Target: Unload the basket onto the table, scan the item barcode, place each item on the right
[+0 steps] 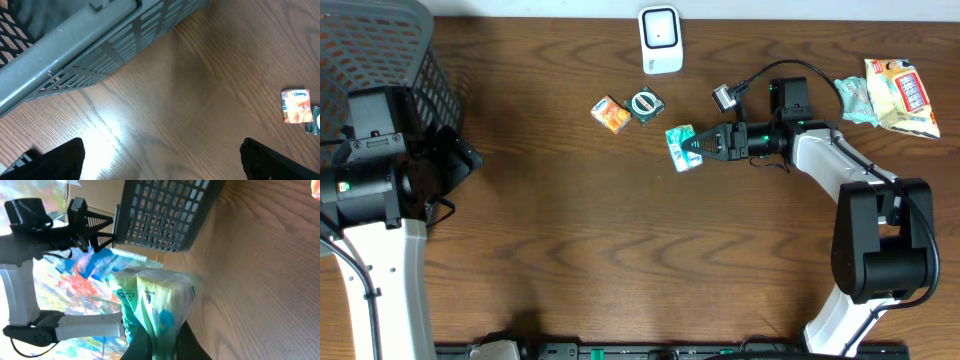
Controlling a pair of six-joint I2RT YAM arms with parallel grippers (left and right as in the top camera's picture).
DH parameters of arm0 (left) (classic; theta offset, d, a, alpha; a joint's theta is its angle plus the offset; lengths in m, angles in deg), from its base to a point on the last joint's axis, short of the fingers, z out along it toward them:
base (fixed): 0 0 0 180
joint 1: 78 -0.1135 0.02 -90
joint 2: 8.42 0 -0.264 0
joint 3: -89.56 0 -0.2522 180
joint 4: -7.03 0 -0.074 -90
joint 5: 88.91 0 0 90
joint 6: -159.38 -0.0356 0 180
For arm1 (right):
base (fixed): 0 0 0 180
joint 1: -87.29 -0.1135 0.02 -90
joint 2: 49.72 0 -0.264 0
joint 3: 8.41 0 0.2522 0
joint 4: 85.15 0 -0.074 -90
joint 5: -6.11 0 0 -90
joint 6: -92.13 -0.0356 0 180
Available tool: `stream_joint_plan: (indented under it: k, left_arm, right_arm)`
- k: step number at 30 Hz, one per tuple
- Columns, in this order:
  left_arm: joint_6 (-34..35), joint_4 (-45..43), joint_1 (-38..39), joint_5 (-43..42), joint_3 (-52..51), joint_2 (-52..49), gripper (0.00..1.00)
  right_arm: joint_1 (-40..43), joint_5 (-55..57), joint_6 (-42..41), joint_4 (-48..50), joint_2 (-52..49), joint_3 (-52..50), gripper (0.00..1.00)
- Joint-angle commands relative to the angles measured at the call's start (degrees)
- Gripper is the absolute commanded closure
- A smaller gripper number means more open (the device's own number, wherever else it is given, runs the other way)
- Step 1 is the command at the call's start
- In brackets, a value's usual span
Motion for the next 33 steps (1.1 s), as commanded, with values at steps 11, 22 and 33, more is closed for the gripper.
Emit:
stream_joint_plan:
  k: [11,22,33]
  left_arm:
    - [0.52,0.07,-0.2,0.17,0.13,0.0,0.02]
    - [0.52,0.04,-0.2,0.17,0.13,0.0,0.02]
    - [0.52,0.07,-0.2,0.17,0.13,0.0,0.02]
  right_arm:
    - [-0.35,-1.86,-1.29,0.15,1.33,-0.15,0.99]
    - [-0.57,-1.81,-1.29,0.13,1.33,-0.15,0.99]
    - [-1.16,0.11,-1.27,0.13,1.33,-0.15,0.99]
